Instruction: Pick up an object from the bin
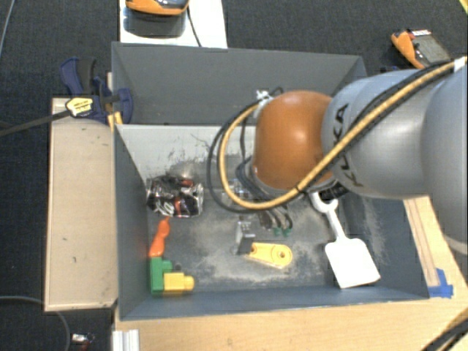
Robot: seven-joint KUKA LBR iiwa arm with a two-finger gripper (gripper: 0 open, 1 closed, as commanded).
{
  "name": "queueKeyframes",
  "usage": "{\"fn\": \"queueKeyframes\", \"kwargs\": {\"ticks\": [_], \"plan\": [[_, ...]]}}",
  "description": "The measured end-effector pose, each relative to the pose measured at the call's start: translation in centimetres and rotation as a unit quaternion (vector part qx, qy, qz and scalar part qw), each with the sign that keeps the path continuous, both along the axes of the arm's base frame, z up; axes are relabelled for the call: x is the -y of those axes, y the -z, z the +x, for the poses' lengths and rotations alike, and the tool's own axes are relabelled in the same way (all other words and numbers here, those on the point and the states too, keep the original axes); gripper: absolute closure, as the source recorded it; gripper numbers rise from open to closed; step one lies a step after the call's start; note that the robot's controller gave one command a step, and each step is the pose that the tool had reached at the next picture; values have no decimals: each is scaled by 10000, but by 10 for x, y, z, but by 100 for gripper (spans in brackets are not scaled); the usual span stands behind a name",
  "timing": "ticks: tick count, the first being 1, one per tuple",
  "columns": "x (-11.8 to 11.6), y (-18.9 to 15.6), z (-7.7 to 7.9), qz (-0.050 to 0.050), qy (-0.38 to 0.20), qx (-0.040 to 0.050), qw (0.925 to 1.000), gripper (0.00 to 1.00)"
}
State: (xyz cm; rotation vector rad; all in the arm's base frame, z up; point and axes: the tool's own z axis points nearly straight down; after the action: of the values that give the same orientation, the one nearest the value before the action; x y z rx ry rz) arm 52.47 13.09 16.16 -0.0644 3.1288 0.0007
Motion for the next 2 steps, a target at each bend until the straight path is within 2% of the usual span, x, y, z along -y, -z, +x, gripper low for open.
{"fn": "queueKeyframes", "kwargs": {"ticks": [1, 2], "plan": [[79, 23, 29, 21, 714, 19, 9974, 0], [61, -23, -21, 20, 841, -38, 9964, 0]]}}
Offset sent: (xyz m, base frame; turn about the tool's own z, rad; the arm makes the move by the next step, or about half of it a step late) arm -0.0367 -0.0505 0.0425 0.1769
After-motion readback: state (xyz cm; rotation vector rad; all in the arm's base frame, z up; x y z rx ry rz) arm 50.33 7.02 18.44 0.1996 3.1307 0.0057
